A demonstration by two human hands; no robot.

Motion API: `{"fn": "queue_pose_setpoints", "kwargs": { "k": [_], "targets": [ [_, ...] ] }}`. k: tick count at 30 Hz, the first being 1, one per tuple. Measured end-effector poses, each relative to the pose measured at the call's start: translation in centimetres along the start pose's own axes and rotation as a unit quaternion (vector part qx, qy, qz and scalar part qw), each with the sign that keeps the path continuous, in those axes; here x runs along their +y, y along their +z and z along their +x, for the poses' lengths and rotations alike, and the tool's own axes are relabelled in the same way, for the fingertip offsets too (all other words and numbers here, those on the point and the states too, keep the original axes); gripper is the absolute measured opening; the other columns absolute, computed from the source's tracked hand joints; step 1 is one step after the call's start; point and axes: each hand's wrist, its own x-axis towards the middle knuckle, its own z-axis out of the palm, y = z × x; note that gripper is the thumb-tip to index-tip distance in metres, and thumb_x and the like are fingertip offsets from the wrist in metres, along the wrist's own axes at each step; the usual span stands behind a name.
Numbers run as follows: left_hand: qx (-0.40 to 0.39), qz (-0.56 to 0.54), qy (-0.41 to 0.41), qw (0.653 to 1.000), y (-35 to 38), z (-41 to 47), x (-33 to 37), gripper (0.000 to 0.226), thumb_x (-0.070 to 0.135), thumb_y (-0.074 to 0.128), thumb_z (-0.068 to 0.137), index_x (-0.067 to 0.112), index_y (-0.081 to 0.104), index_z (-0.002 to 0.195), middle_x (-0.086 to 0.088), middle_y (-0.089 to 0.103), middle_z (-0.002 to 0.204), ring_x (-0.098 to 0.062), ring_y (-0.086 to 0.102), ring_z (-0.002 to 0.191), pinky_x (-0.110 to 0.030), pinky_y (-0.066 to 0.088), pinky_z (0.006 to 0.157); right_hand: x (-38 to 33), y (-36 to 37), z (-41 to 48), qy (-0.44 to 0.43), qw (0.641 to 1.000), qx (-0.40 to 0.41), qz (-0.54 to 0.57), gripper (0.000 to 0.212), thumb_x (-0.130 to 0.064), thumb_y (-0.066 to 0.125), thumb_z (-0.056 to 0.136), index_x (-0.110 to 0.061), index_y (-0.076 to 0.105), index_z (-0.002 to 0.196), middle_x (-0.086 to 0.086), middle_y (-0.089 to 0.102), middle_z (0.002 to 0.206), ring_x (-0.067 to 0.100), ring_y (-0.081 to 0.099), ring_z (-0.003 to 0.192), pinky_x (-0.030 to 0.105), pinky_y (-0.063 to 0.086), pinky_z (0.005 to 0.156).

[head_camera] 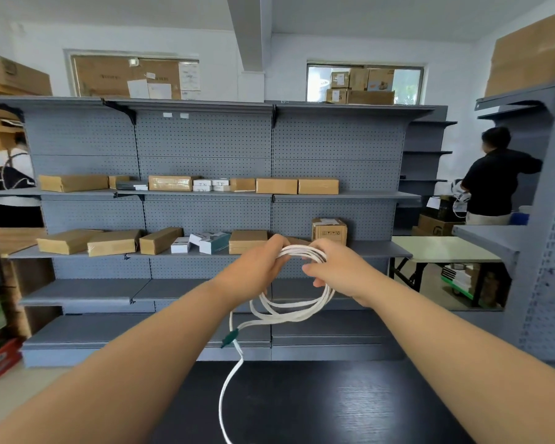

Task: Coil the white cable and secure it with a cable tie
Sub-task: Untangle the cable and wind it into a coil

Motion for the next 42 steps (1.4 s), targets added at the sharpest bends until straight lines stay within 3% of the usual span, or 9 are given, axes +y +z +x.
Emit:
{"fn": "queue_pose_setpoints", "kwargs": {
  "k": [3, 7, 12, 19, 24, 27, 31, 35, 42],
  "targets": [
    [-0.031, 0.004, -0.001, 1.0, -0.6, 0.2, -0.2, 0.017, 0.022, 0.039, 0.099, 0.008, 0.044, 0.107, -0.009, 0.053, 0.082, -0.021, 0.048, 0.068, -0.035, 0.039, 0.064, -0.3, 0.2, 0.0, -0.024, 0.997, -0.012, -0.078, 0.006, -0.022, 0.047, 0.096, -0.018, 0.051, 0.093, -0.003, 0.052, 0.076, 0.011, 0.056, 0.062, 0.02, 0.042, 0.051],
    [-0.051, -0.218, -0.063, 0.973, -1.1, -0.4, -1.0, 0.007, 0.016, 0.05, 0.095, 0.012, 0.051, 0.101, 0.003, 0.047, 0.069, -0.012, 0.05, 0.053, -0.028, 0.048, 0.057, -0.4, 0.8, 0.4, -0.017, 0.999, -0.023, -0.038, 0.018, -0.021, 0.044, 0.099, -0.024, 0.047, 0.081, -0.003, 0.043, 0.072, 0.009, 0.045, 0.061, 0.02, 0.043, 0.054],
    [-0.1, -0.534, -0.167, 0.823, -0.9, -2.1, -3.2, 0.033, 0.033, 0.055, 0.081, 0.006, 0.06, 0.098, -0.001, 0.055, 0.062, -0.017, 0.056, 0.057, -0.026, 0.05, 0.06, -0.4, 1.2, 1.1, 0.016, 0.999, -0.008, 0.051, 0.019, -0.018, 0.044, 0.098, -0.016, 0.049, 0.08, -0.001, 0.038, 0.067, 0.012, 0.038, 0.056, 0.023, 0.042, 0.055],
    [-0.103, -0.702, -0.192, 0.678, -0.4, -3.5, -6.4, 0.056, 0.032, 0.038, 0.068, 0.0, 0.06, 0.108, -0.018, 0.071, 0.089, -0.024, 0.067, 0.07, -0.029, 0.053, 0.065, -0.4, 1.6, 1.9, 0.086, 0.977, 0.037, 0.194, 0.013, -0.015, 0.044, 0.099, -0.011, 0.056, 0.098, 0.001, 0.031, 0.066, 0.013, 0.03, 0.055, 0.026, 0.038, 0.054],
    [-0.117, -0.745, -0.172, 0.634, -0.2, -4.2, -8.0, 0.081, 0.01, 0.064, 0.046, 0.001, 0.053, 0.126, -0.02, 0.063, 0.117, -0.027, 0.065, 0.09, -0.041, 0.044, 0.091, -0.4, 2.4, 2.9, 0.128, 0.951, 0.089, 0.267, 0.013, -0.014, 0.045, 0.098, -0.01, 0.057, 0.101, 0.002, 0.032, 0.065, 0.012, 0.029, 0.053, 0.026, 0.037, 0.051],
    [-0.145, -0.727, -0.16, 0.652, -0.3, -4.6, -8.1, 0.098, 0.006, 0.076, 0.037, 0.012, 0.049, 0.131, -0.014, 0.056, 0.123, -0.028, 0.055, 0.105, -0.045, 0.035, 0.102, -0.5, 2.8, 3.5, 0.15, 0.93, 0.12, 0.312, 0.01, -0.012, 0.045, 0.098, -0.008, 0.055, 0.096, 0.002, 0.031, 0.063, 0.012, 0.027, 0.049, 0.026, 0.035, 0.048],
    [-0.171, -0.645, -0.136, 0.733, -0.6, -4.5, -7.3, 0.079, -0.001, 0.068, 0.063, 0.025, 0.046, 0.134, -0.01, 0.055, 0.115, -0.026, 0.052, 0.11, -0.048, 0.031, 0.11, -0.5, 3.7, 4.1, 0.171, 0.911, 0.149, 0.345, 0.012, -0.009, 0.046, 0.097, -0.008, 0.054, 0.089, 0.003, 0.031, 0.062, 0.013, 0.027, 0.049, 0.027, 0.034, 0.047],
    [-0.043, -0.611, -0.197, 0.765, -0.2, -3.4, -6.2, 0.041, 0.04, 0.046, 0.094, 0.02, 0.05, 0.13, -0.006, 0.061, 0.095, -0.02, 0.058, 0.106, -0.027, 0.054, 0.079, -0.5, 4.6, 4.5, 0.158, 0.909, 0.162, 0.35, 0.011, -0.01, 0.045, 0.097, -0.009, 0.053, 0.089, 0.002, 0.031, 0.062, 0.013, 0.027, 0.049, 0.027, 0.034, 0.047],
    [0.086, -0.455, -0.206, 0.862, 0.3, -2.2, -5.9, 0.045, 0.051, 0.026, 0.096, 0.028, 0.056, 0.121, -0.005, 0.069, 0.097, -0.015, 0.064, 0.069, -0.035, 0.054, 0.074, -0.2, 5.9, 4.4, 0.101, 0.968, 0.147, 0.177, 0.016, -0.022, 0.041, 0.099, -0.015, 0.055, 0.101, 0.001, 0.04, 0.071, 0.015, 0.037, 0.059, 0.028, 0.04, 0.055]
  ]
}}
